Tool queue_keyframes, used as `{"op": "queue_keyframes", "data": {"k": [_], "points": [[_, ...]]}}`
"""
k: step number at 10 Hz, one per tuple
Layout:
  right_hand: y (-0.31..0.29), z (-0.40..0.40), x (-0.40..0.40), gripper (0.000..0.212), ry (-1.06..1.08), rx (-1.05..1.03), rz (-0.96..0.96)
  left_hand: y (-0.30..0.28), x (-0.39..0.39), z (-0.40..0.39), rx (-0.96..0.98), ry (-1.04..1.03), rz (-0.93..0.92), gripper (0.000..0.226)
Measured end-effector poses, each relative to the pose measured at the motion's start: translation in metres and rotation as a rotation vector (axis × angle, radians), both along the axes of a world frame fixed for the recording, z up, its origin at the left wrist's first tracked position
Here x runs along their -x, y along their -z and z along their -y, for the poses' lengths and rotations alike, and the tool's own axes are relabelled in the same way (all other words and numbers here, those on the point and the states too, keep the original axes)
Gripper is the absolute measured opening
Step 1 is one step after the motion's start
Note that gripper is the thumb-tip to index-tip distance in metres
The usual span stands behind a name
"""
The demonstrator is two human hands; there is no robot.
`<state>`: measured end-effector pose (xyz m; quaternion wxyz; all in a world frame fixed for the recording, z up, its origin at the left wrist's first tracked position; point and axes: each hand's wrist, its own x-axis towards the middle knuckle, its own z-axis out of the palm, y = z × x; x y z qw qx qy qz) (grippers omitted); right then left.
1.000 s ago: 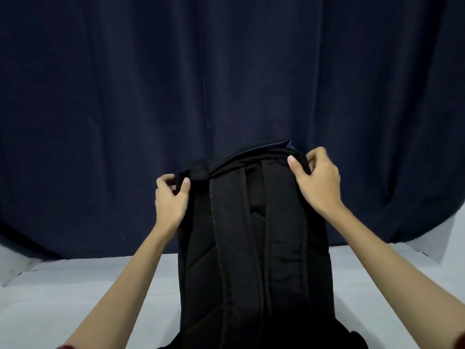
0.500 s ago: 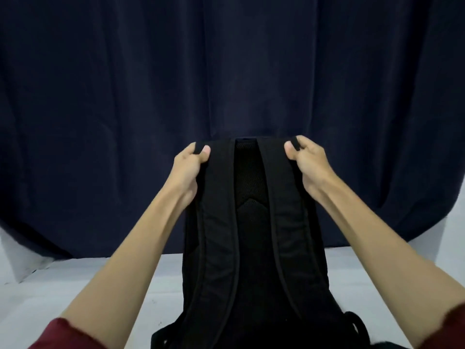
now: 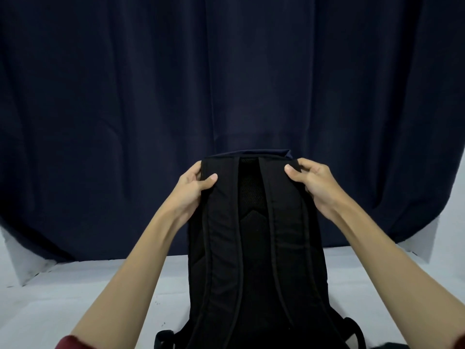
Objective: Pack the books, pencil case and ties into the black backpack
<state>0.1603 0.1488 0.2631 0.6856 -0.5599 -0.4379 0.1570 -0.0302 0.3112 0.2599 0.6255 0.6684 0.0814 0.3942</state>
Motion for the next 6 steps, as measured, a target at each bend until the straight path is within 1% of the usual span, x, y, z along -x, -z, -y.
{"op": "queue_keyframes", "data": {"k": [1, 2, 3, 4, 5, 6], "points": [[0.015, 0.004, 0.000, 0.013, 0.007, 0.049, 0.014, 0.020, 0.003, -0.002, 0.003, 0.015, 0.018, 0.029], [0.052, 0.001, 0.002, 0.009, 0.090, 0.223, 0.076, 0.053, 0.008, -0.010, -0.019, -0.029, -0.156, 0.031], [0.091, -0.004, -0.003, 0.029, 0.287, 0.408, 0.235, 0.078, 0.013, -0.012, -0.067, -0.155, -0.365, 0.025], [0.122, -0.004, 0.004, 0.033, 0.374, 0.395, 0.273, 0.106, 0.017, 0.001, -0.089, -0.247, -0.368, 0.022], [0.125, 0.002, 0.014, 0.038, 0.394, 0.335, 0.212, 0.117, 0.022, 0.011, 0.025, -0.322, -0.306, 0.013], [0.117, 0.011, 0.024, 0.036, 0.381, 0.245, 0.161, 0.126, 0.032, 0.026, 0.025, -0.257, -0.318, 0.019]]}}
